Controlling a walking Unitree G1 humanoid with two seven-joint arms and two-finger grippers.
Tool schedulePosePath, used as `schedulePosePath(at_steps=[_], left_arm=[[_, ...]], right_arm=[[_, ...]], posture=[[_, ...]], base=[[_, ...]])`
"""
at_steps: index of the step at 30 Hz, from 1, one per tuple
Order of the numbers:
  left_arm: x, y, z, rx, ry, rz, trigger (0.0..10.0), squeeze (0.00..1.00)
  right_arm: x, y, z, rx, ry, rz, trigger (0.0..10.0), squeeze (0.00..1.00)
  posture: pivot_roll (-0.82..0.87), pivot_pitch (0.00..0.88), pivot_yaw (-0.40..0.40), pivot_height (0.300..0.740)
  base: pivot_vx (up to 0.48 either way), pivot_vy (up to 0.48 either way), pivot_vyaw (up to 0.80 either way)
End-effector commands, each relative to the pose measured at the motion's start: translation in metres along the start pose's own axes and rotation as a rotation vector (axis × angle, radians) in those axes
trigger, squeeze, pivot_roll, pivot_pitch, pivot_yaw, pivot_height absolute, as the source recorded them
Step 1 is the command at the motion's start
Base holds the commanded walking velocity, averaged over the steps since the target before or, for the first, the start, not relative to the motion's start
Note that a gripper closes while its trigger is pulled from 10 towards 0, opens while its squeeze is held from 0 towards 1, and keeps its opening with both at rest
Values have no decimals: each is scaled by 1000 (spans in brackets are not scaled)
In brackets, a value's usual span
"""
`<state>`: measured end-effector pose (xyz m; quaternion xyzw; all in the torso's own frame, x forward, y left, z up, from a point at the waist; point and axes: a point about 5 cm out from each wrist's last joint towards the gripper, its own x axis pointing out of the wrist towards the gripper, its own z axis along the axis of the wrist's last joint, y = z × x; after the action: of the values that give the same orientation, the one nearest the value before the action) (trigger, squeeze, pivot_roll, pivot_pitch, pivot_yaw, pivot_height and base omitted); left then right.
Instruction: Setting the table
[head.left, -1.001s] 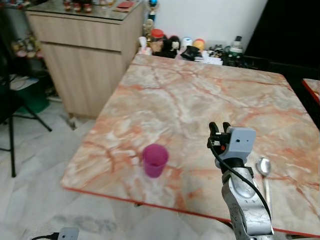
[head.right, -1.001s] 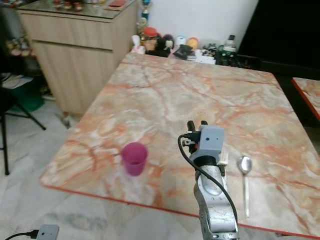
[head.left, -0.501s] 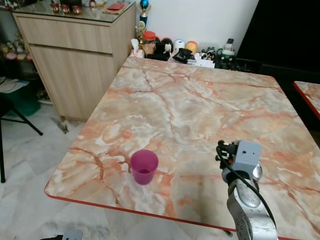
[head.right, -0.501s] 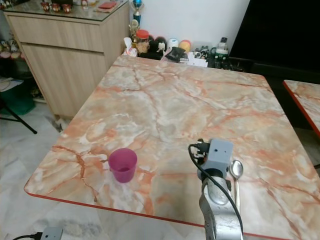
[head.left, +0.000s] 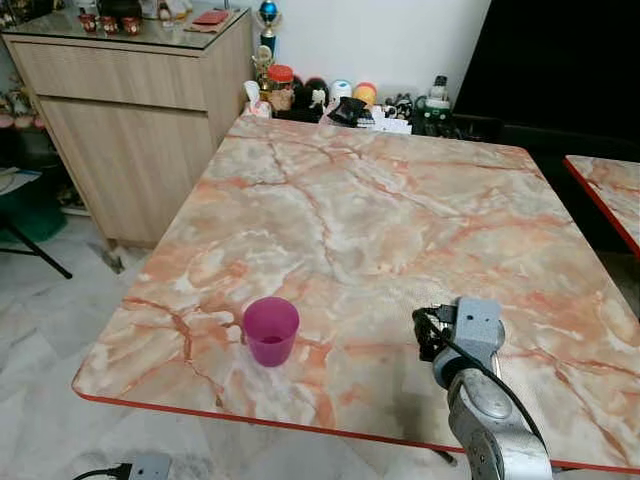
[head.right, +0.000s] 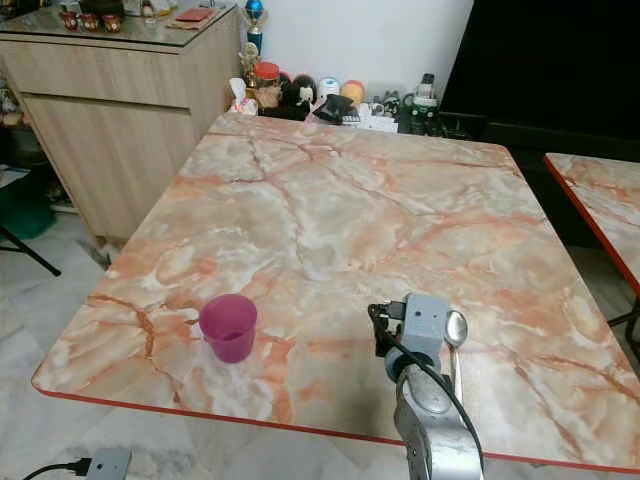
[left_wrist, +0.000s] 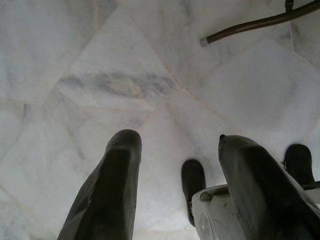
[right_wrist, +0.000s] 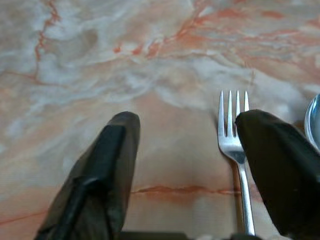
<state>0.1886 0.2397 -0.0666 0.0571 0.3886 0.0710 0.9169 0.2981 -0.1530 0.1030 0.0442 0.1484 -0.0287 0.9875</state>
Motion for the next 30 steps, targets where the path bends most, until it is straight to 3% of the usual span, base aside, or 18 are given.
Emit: schedulePosePath(at_steps=[1, 13, 30], left_arm=[[-2, 0, -10, -2, 39, -4, 10000, 0], [-2, 0, -9, 32, 37, -18, 10000, 0], [-2, 0, -9, 45, 37, -24, 10000, 0]], right_arm=[[-1, -7, -9, 0, 40, -2, 10000, 0], [1, -15, -12, 28, 58, -58, 10000, 0], [4, -17, -19, 27, 95, -34, 10000, 0]], posture=[[45, 112, -78, 740], [46, 97, -72, 740], [47, 89, -69, 740]], base=[[0, 0, 0], [0, 0, 0], [0, 0, 0]])
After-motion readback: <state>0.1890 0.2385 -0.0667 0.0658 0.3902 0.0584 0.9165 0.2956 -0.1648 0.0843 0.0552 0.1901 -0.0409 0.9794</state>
